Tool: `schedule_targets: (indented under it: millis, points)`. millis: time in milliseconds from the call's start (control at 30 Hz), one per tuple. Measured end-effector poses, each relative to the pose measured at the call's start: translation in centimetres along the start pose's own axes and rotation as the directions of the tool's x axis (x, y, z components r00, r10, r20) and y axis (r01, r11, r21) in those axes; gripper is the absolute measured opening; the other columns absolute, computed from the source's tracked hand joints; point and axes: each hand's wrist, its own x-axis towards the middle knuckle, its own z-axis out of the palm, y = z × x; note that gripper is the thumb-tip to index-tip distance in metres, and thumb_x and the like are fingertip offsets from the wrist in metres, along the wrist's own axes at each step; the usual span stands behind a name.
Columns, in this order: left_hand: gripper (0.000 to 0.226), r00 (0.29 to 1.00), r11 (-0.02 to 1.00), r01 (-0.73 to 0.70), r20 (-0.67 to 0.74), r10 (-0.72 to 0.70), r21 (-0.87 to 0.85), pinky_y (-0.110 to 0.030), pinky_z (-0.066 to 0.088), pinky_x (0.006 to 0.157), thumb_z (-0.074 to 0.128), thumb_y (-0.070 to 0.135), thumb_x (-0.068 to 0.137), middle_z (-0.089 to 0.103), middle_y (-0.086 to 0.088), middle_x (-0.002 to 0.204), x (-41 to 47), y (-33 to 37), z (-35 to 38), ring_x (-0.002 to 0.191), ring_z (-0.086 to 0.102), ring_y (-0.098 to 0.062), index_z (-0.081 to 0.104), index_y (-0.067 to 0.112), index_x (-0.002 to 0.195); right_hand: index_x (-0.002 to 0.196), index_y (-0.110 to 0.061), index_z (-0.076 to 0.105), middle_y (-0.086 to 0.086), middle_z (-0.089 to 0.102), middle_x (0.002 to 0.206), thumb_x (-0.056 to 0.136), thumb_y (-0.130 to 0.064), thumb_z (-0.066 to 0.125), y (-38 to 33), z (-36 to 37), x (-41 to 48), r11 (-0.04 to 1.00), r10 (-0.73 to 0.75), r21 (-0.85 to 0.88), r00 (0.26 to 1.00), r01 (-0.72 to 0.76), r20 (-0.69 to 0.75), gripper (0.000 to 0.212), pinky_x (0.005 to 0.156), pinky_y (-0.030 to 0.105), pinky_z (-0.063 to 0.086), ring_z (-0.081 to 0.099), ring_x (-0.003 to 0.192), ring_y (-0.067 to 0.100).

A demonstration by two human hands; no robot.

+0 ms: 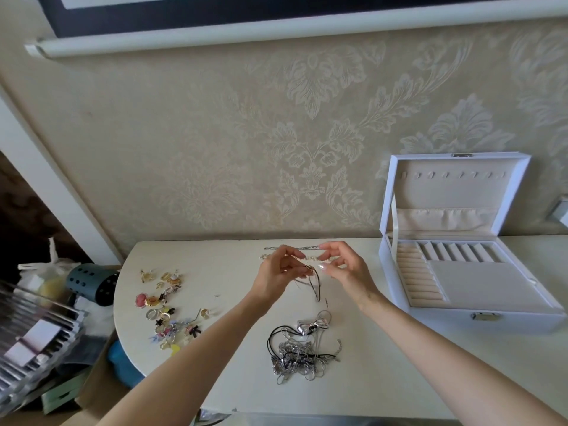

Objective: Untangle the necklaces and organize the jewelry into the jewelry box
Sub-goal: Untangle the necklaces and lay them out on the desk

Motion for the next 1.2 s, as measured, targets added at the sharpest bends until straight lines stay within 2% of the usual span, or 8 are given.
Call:
schedule_targets:
  millis: [200, 400, 500, 600, 667, 833, 1000, 1200]
  points:
    - [0.025, 1.0, 0.999, -0.013, 0.017, 0.012, 0.04, -0.02, 0.049, 0.069, 0.064, -0.006, 0.083, 0.07, -0.015, 0.085, -0.1, 0.1, -0.2, 0.071, 0.064, -0.012, 0.055, 0.003, 0.104, 0.085, -0.021, 0.071, 0.004, 0.065, 0.079, 0.077, -0.002, 0.069, -0.2, 0.3, 0.2, 0.994, 0.018, -0.111, 0.998, -0.011, 0.059, 0.02, 0.071, 0.019, 0.043, 0.054, 0.073, 0.01]
    - [0.027, 0.999, 0.994, -0.034, 0.041, 0.03, 0.104, -0.02, 0.049, 0.065, 0.054, -0.014, 0.085, 0.069, -0.005, 0.091, -0.1, 0.2, -0.5, 0.068, 0.06, -0.012, 0.056, 0.003, 0.106, 0.1, -0.029, 0.062, -0.001, 0.071, 0.088, 0.076, 0.003, 0.066, -0.3, 0.5, 0.1, 0.993, 0.063, -0.113, 0.981, -0.043, 0.182, 0.04, 0.071, 0.016, 0.045, 0.055, 0.072, 0.009]
    - [0.021, 0.999, 0.981, -0.043, 0.008, 0.042, 0.187, -0.023, 0.049, 0.068, 0.057, -0.009, 0.086, 0.068, -0.008, 0.089, 0.2, -0.2, -0.6, 0.067, 0.06, -0.009, 0.061, 0.006, 0.1, 0.083, -0.03, 0.07, 0.002, 0.067, 0.073, 0.077, -0.002, 0.068, 0.2, 0.6, 0.4, 0.987, 0.083, -0.151, 0.986, -0.061, 0.145, 0.029, 0.078, 0.026, 0.045, 0.058, 0.07, 0.009]
    - [0.019, 0.999, 0.948, -0.031, -0.033, 0.043, 0.318, -0.02, 0.048, 0.068, 0.06, -0.007, 0.084, 0.065, 0.0, 0.08, 0.4, -0.6, -0.8, 0.06, 0.059, -0.001, 0.065, 0.006, 0.097, 0.074, -0.026, 0.073, -0.001, 0.068, 0.072, 0.079, -0.009, 0.069, 0.2, 0.4, 0.4, 0.984, 0.072, -0.173, 0.99, -0.049, 0.125, 0.018, 0.077, 0.025, 0.045, 0.057, 0.07, 0.006]
    - [0.023, 0.999, 0.951, -0.032, -0.011, 0.037, 0.307, -0.02, 0.048, 0.07, 0.06, -0.01, 0.082, 0.064, 0.002, 0.078, 0.4, -0.5, -0.8, 0.063, 0.061, -0.003, 0.065, 0.006, 0.098, 0.082, -0.022, 0.071, -0.001, 0.071, 0.084, 0.079, -0.007, 0.068, -0.2, 0.3, 0.3, 0.99, 0.048, -0.137, 0.992, -0.032, 0.115, 0.015, 0.076, 0.02, 0.045, 0.058, 0.073, 0.005]
    - [0.028, 0.995, 0.988, -0.092, 0.054, 0.086, 0.126, -0.021, 0.051, 0.076, 0.052, -0.021, 0.082, 0.066, -0.003, 0.088, 0.2, 0.3, -0.3, 0.083, 0.066, -0.012, 0.057, -0.004, 0.104, 0.115, -0.015, 0.058, 0.0, 0.068, 0.099, 0.079, 0.01, 0.057, -1.0, 0.8, 0.5, 0.997, 0.067, -0.051, 0.97, -0.057, 0.236, 0.043, 0.067, 0.013, 0.046, 0.058, 0.077, 0.01]
    - [0.031, 0.997, 0.986, -0.076, 0.0, 0.077, 0.148, -0.018, 0.049, 0.073, 0.058, -0.013, 0.082, 0.064, -0.002, 0.09, 0.2, 0.3, -0.2, 0.082, 0.061, -0.012, 0.06, 0.011, 0.101, 0.094, -0.011, 0.069, 0.0, 0.068, 0.078, 0.078, 0.007, 0.066, -1.0, 1.0, 0.8, 0.995, 0.082, -0.069, 0.99, -0.074, 0.113, 0.024, 0.062, 0.01, 0.045, 0.062, 0.07, 0.006]
    - [0.016, 0.999, 0.955, 0.002, -0.031, 0.008, 0.298, -0.016, 0.049, 0.071, 0.059, -0.005, 0.085, 0.068, -0.005, 0.092, 0.4, -0.3, -0.4, 0.078, 0.063, -0.013, 0.062, 0.006, 0.096, 0.085, -0.009, 0.071, 0.005, 0.068, 0.069, 0.083, -0.004, 0.065, -2.0, -0.1, 1.0, 1.0, 0.018, 0.009, 0.997, -0.019, 0.081, 0.008, 0.068, 0.01, 0.046, 0.063, 0.065, 0.006]
